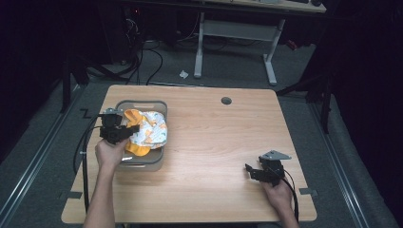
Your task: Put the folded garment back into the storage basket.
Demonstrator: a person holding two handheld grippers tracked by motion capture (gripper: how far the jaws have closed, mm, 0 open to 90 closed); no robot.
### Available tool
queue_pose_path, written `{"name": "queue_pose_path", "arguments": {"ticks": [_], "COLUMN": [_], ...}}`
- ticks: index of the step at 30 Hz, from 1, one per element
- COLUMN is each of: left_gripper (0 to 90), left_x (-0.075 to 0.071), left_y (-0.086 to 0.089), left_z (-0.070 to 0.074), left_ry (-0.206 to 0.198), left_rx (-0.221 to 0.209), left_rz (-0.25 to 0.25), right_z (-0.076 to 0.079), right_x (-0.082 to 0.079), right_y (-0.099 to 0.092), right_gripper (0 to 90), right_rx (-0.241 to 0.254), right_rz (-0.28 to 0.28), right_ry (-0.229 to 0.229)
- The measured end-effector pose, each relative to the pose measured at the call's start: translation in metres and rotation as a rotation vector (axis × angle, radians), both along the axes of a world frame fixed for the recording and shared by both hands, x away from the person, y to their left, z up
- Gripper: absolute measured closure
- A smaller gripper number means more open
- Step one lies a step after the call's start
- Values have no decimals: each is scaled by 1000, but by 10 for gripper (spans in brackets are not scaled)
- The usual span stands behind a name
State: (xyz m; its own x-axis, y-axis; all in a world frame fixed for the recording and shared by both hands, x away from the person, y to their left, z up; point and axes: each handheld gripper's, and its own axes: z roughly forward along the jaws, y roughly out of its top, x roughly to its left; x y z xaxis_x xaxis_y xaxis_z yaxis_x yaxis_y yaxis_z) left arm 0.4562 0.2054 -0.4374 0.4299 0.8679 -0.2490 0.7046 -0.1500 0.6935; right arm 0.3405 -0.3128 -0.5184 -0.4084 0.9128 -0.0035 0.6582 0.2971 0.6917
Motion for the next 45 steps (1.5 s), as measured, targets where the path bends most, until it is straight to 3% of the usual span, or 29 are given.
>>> {"name": "queue_pose_path", "arguments": {"ticks": [13, 24, 31, 36, 45], "left_gripper": [762, 720, 532, 409, 373], "left_x": [6, 7, 6, -1, -17], "left_y": [-5, -9, -10, -10, -18], "left_z": [-9, -14, -11, -3, 17], "left_ry": [61, 115, 99, 41, -67], "left_rx": [85, 124, 146, 141, 94], "left_rz": [32, 46, 88, 119, 113], "right_z": [0, 0, 0, 0, 0], "right_x": [0, 0, 0, 0, 0], "right_y": [0, 0, 0, 0, 0], "right_gripper": [305, 305, 304, 304, 304], "right_rx": [0, 0, -1, -1, -1], "right_rz": [0, -1, -1, -1, -1], "right_ry": [0, 0, 0, 0, 0]}}
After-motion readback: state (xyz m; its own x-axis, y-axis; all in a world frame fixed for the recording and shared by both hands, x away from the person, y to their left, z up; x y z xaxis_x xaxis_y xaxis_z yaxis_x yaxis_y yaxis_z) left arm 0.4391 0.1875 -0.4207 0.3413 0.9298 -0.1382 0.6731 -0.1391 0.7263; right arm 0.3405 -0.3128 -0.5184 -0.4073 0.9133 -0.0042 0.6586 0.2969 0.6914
